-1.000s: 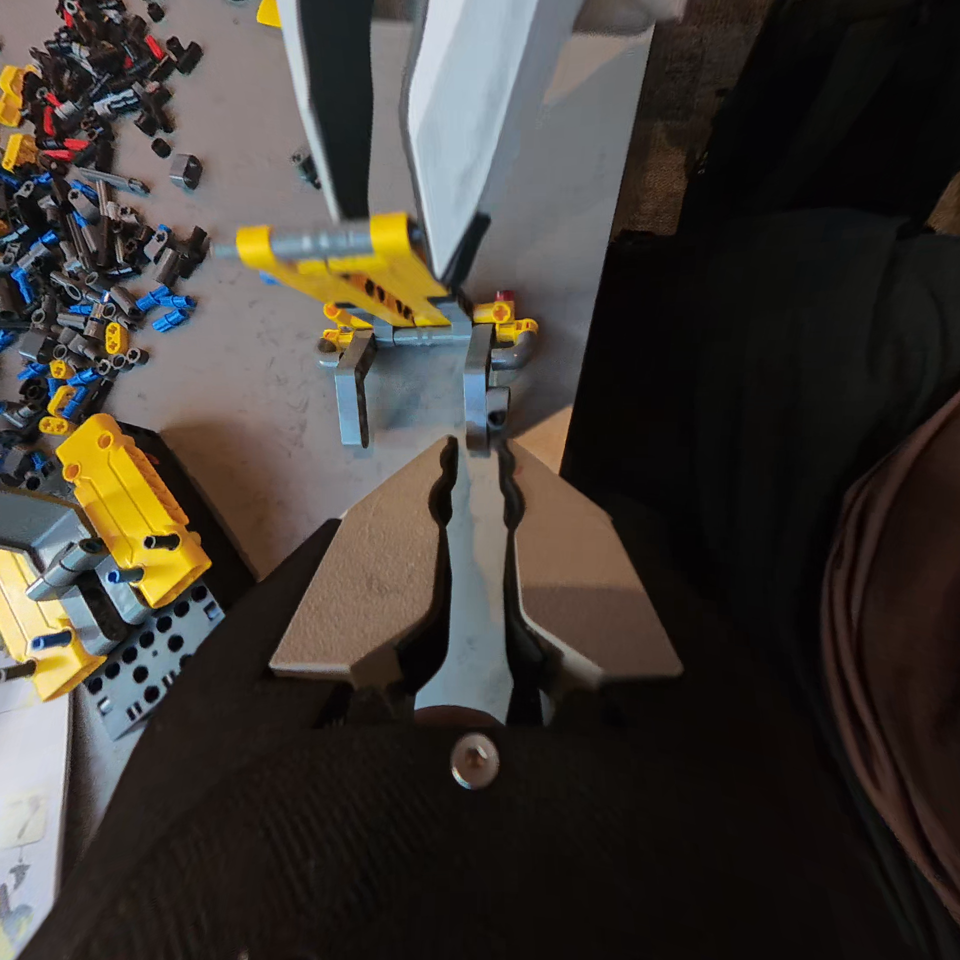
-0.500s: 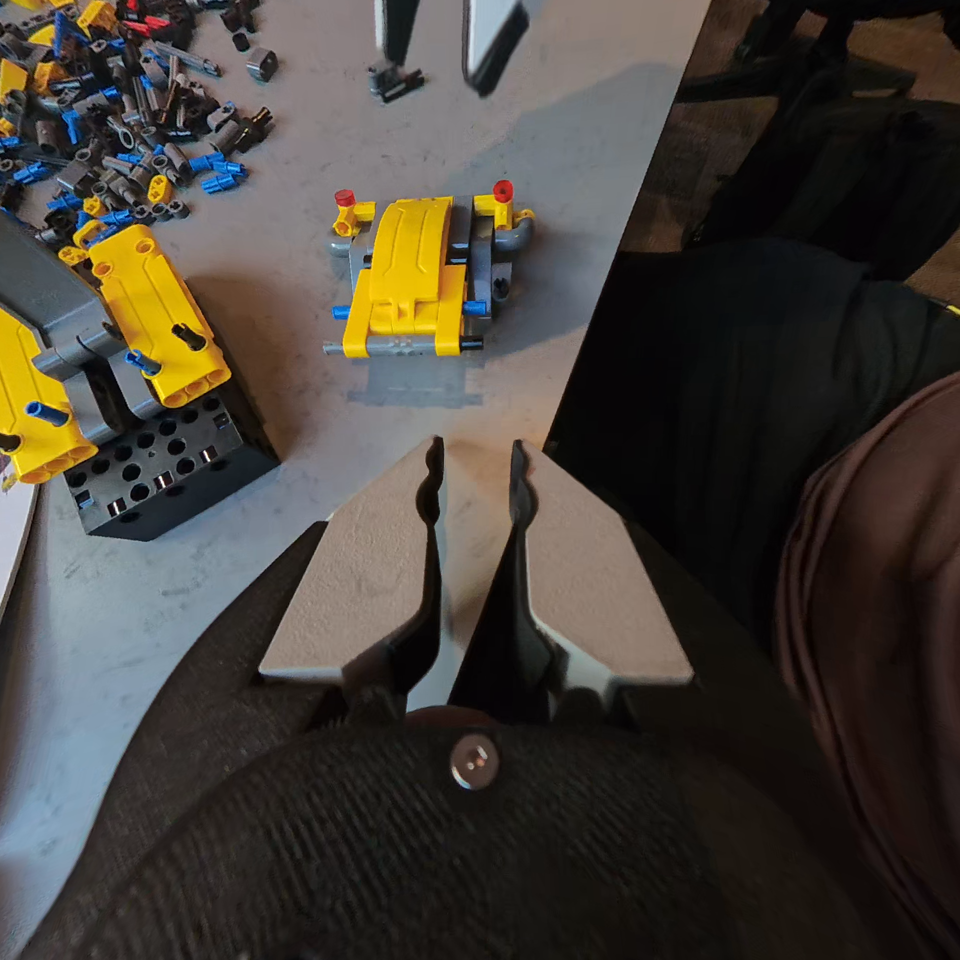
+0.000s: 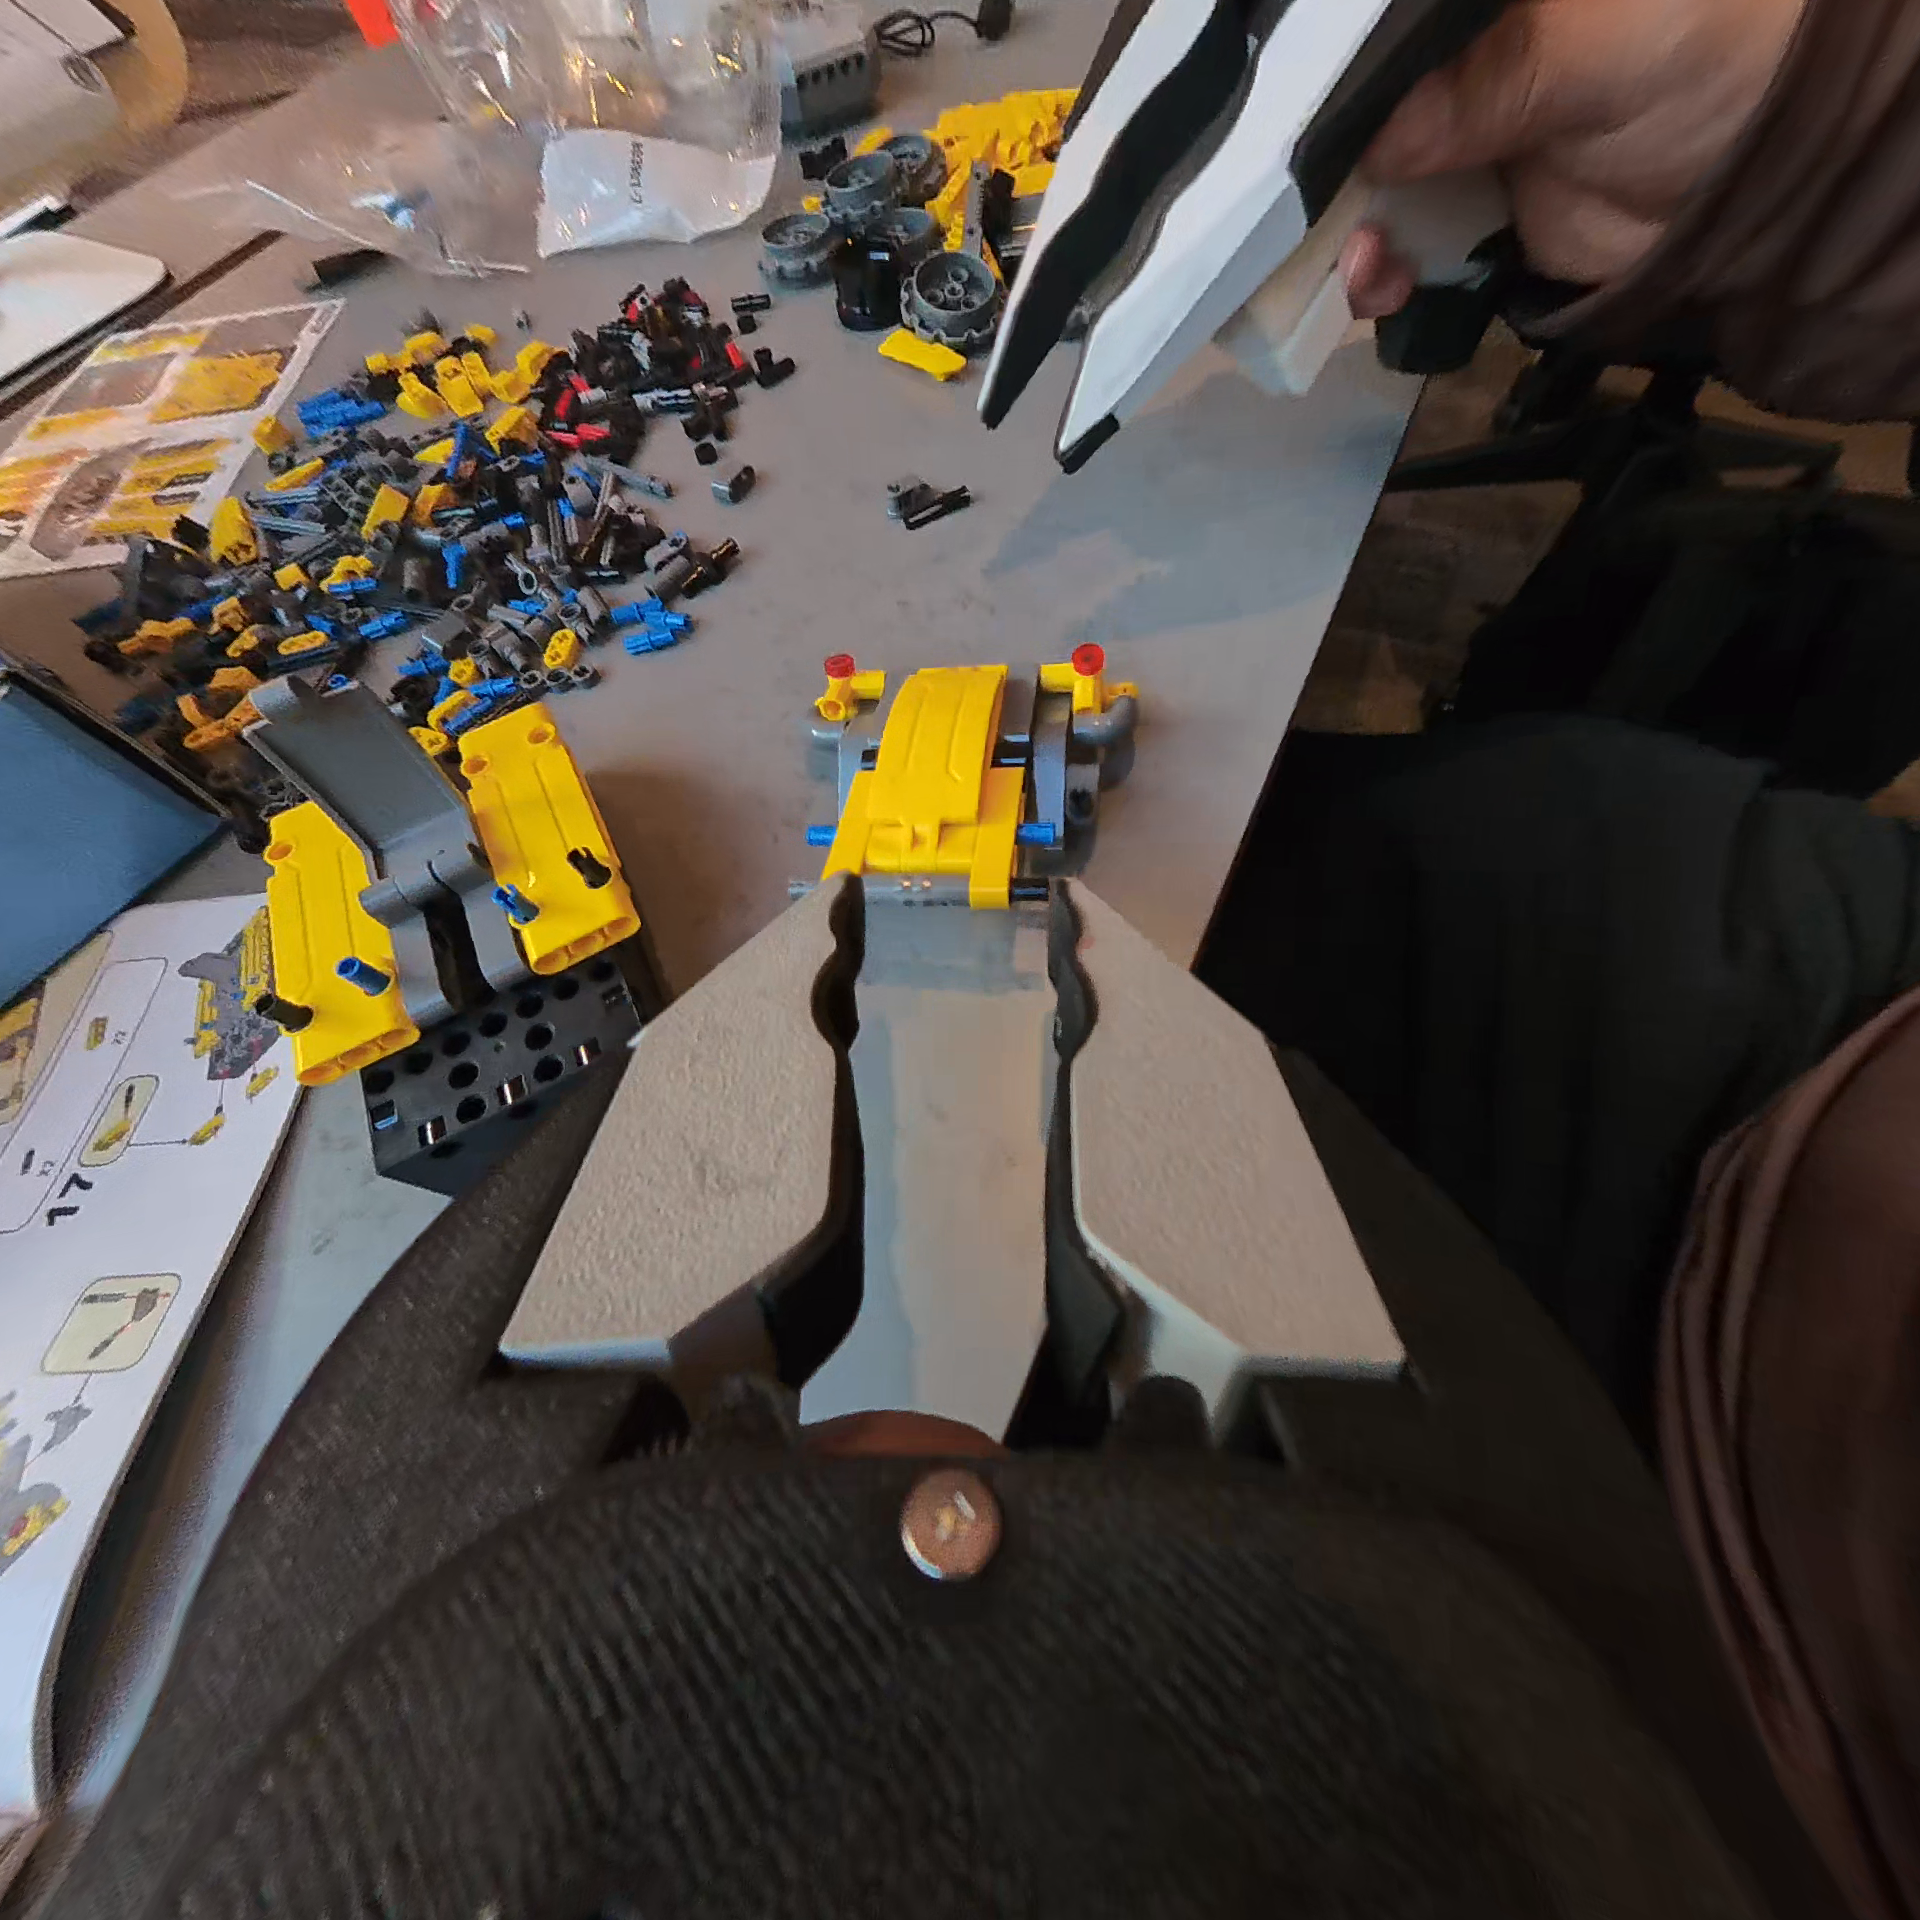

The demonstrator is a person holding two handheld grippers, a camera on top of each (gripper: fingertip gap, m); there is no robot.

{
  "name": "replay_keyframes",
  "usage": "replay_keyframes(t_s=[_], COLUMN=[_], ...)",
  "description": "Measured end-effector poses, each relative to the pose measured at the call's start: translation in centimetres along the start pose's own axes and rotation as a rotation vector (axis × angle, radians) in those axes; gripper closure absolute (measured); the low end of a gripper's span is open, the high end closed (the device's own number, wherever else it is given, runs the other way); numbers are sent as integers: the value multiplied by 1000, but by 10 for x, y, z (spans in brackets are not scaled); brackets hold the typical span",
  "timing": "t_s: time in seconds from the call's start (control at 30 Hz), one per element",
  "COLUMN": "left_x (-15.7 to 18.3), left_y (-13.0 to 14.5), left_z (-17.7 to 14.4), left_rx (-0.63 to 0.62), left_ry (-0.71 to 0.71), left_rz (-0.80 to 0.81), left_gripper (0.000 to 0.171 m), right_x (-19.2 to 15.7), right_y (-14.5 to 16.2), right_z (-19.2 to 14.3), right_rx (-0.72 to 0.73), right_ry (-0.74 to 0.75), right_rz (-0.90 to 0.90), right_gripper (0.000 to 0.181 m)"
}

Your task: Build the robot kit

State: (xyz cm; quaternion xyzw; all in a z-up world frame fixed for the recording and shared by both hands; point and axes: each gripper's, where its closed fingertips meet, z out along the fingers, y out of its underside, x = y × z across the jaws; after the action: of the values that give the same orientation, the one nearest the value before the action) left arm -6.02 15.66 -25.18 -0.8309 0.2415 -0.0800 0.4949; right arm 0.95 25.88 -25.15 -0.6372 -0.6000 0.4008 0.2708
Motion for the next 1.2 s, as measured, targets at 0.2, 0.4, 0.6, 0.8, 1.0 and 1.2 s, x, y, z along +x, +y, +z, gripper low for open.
replay_keyframes(t_s=[0.2, 0.4, 0.6, 0.8, 1.0, 1.2], left_x=[-1, -4, 8, 13, -6, -16], left_y=[20, 49, 40, 37, 24, 28], left_z=[1, -26, -28, -30, -45, -43], left_rx=[-40, -34, 113, 158, 240, 220], left_ry=[-30, -75, -50, -20, -106, -121], left_rz=[21, 68, 57, 99, 61, -8], left_gripper=[131, 132, 136, 141, 142, 142], right_x=[-12, -38, -59, -77, -106, -111], right_y=[6, 11, 4, 9, 16, 19], right_z=[8, 21, 41, 48, 47, 46], right_rx=[0, -85, -129, -179, -211, -220], right_ry=[-103, -140, -227, -310, -399, -399], right_rz=[35, -98, -123, -121, -158, -196], right_gripper=[146, 145, 133, 134, 139, 138])
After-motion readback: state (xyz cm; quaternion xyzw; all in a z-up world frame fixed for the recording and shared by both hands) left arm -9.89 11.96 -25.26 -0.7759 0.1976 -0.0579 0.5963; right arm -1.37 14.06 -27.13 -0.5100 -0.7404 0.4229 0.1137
